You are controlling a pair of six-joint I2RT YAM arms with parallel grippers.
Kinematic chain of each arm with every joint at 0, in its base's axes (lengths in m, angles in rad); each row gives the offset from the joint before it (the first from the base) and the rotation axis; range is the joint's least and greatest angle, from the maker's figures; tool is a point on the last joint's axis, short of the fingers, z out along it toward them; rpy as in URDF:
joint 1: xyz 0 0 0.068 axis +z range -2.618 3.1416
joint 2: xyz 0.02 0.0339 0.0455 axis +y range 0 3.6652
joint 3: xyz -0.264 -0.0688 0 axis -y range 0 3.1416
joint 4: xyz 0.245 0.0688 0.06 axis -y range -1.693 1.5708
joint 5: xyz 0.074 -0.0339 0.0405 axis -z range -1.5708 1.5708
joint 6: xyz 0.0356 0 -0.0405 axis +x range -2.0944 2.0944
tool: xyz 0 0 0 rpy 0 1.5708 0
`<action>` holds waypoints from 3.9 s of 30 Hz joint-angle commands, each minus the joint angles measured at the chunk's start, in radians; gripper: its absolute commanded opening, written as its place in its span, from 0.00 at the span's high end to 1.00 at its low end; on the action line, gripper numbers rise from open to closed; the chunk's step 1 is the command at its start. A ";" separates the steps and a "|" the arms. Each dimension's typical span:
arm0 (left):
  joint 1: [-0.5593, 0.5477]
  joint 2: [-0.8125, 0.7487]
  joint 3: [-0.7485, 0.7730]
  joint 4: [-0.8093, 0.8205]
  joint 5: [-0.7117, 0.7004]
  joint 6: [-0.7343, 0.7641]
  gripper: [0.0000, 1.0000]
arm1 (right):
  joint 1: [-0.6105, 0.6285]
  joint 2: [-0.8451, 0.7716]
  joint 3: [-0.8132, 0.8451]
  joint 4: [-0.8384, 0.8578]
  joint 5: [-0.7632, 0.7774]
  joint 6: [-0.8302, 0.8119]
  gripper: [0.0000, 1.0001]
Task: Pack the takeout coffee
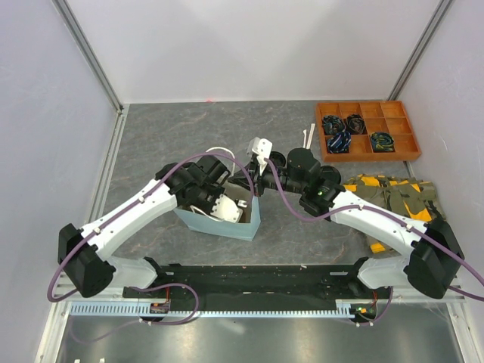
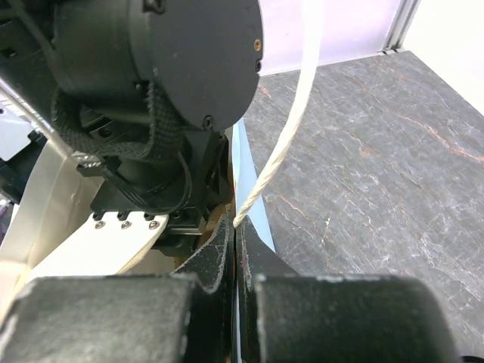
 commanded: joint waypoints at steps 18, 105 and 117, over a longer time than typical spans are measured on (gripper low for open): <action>-0.003 0.094 -0.276 0.241 -0.128 -0.031 0.77 | -0.028 0.020 0.049 0.042 -0.079 -0.035 1.00; 0.094 0.143 0.049 -0.109 -0.242 -0.015 0.57 | -0.056 0.161 0.206 -0.071 -0.199 -0.025 1.00; 0.100 0.175 -0.061 -0.020 -0.267 -0.004 0.57 | -0.085 0.213 0.238 -0.079 -0.231 -0.040 1.00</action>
